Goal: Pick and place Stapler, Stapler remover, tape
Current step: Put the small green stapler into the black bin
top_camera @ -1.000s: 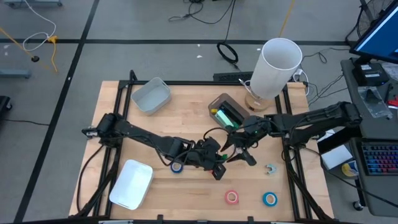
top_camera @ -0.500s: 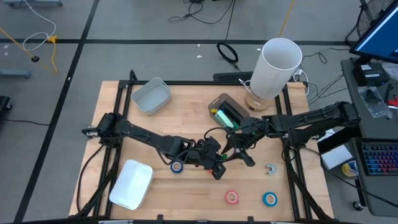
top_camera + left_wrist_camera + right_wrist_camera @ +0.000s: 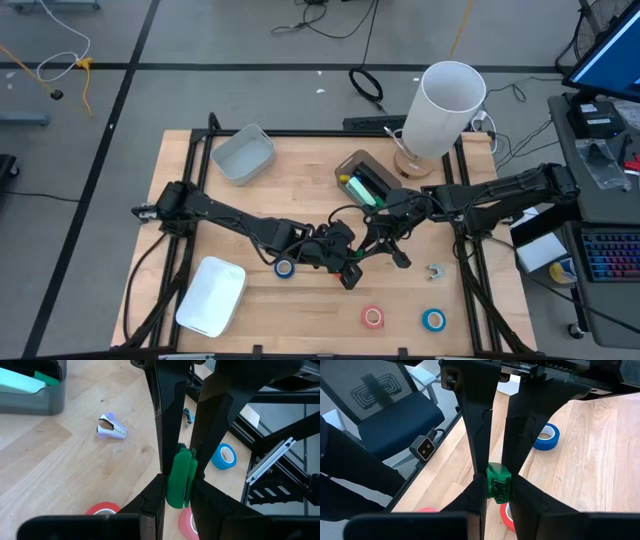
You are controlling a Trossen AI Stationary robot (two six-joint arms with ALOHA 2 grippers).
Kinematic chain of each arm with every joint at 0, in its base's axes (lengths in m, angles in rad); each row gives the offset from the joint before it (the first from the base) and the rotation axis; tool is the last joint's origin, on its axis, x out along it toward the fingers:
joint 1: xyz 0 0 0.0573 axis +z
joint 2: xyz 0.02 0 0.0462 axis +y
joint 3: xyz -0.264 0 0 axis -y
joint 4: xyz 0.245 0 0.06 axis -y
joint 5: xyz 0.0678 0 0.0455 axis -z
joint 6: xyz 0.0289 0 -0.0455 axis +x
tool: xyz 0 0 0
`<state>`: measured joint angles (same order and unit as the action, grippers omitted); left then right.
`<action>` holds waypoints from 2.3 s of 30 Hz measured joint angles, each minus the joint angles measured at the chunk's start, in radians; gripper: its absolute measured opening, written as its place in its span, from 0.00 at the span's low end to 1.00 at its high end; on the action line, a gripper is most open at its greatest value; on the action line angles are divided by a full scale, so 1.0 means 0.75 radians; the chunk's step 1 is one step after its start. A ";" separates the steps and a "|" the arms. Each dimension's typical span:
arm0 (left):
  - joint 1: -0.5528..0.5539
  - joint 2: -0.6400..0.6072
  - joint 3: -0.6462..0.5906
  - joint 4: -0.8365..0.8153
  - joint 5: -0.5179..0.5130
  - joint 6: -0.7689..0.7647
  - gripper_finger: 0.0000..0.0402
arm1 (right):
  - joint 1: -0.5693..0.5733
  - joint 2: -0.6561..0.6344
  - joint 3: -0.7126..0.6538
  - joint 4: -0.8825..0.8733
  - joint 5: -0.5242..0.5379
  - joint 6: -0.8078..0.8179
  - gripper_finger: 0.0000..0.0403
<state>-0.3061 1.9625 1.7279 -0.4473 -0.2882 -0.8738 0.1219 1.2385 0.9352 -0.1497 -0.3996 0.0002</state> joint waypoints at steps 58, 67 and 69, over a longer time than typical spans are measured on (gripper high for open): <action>-0.075 0.000 -0.056 -0.764 -0.036 -0.312 0.50 | -0.581 0.460 0.001 0.088 0.911 -0.056 0.14; -0.072 0.000 -0.056 -0.764 -0.036 -0.301 0.49 | -0.582 0.464 0.001 0.095 0.912 -0.051 0.29; -0.072 0.000 -0.056 -0.764 -0.035 -0.294 0.49 | -0.582 0.464 0.001 0.096 0.911 -0.051 0.31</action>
<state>-0.3603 1.9625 1.6855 -1.0206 -0.3144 -1.0942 -0.3149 1.5867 0.9360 -0.0780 0.2836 -0.0380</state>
